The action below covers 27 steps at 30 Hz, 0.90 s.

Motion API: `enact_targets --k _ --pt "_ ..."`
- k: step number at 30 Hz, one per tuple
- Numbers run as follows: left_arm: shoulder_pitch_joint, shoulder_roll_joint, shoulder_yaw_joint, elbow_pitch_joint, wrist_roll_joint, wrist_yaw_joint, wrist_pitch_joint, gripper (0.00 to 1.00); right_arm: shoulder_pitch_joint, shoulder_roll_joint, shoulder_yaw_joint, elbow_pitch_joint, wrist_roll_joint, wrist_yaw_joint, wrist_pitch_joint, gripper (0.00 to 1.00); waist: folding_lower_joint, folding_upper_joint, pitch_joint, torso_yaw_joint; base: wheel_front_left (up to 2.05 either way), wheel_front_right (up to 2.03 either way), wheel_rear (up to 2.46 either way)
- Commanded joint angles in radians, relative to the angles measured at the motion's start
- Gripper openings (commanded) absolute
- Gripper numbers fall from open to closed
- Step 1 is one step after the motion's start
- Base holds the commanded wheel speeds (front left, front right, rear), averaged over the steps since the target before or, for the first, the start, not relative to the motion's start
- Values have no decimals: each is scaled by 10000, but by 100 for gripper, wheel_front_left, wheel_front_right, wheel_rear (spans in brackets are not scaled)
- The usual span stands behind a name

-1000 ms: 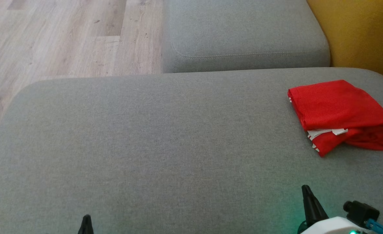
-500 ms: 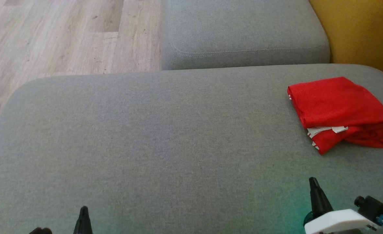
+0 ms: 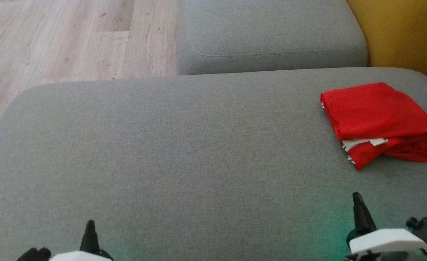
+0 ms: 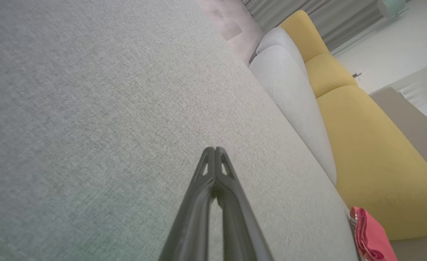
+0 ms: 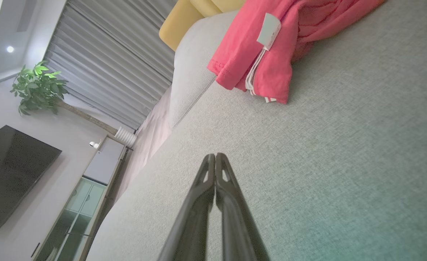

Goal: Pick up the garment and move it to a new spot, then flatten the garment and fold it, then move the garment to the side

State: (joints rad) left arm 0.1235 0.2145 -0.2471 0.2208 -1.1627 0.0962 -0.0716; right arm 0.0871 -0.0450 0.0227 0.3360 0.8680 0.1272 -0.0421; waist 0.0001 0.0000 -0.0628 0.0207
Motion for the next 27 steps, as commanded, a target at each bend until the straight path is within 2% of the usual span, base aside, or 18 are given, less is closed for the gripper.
enact_targets --k 1,27 --pt "-587 6 411 -244 -153 -83 40 0 -682 -153 24 -377 276 17 80 0 -1 0 11 -3 0 0 0" --pt "-1317 -666 1733 -38 -2007 -1010 780 0 -1212 -170 -483 -608 3368 25 639 0 -1 0 286 -89 0 0 0"
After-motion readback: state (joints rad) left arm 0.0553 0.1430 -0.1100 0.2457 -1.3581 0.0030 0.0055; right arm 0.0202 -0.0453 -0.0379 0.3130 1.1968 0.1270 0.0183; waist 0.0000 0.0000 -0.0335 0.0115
